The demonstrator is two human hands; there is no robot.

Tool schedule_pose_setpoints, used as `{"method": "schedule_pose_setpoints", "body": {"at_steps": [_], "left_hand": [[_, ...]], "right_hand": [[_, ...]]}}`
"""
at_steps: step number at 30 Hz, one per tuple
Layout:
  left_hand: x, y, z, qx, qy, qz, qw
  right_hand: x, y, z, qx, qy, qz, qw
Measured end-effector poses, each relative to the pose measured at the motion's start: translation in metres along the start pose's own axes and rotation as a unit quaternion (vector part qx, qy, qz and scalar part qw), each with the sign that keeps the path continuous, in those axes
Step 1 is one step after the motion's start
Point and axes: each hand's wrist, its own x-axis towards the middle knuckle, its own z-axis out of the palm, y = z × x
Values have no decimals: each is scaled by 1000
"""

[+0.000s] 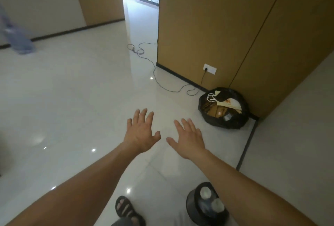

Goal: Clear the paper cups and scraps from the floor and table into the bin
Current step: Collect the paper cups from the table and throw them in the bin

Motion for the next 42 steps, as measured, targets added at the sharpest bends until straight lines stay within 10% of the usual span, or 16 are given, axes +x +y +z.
{"method": "schedule_pose_setpoints", "body": {"at_steps": [18,42], "left_hand": [[-257,-333,-80,7,87,-293,952],[-442,-691,-151,33,124,-618,776]], "right_hand": [[-40,-402,50,-25,-20,-282,959],[-6,-892,142,15,-86,-592,801]]}}
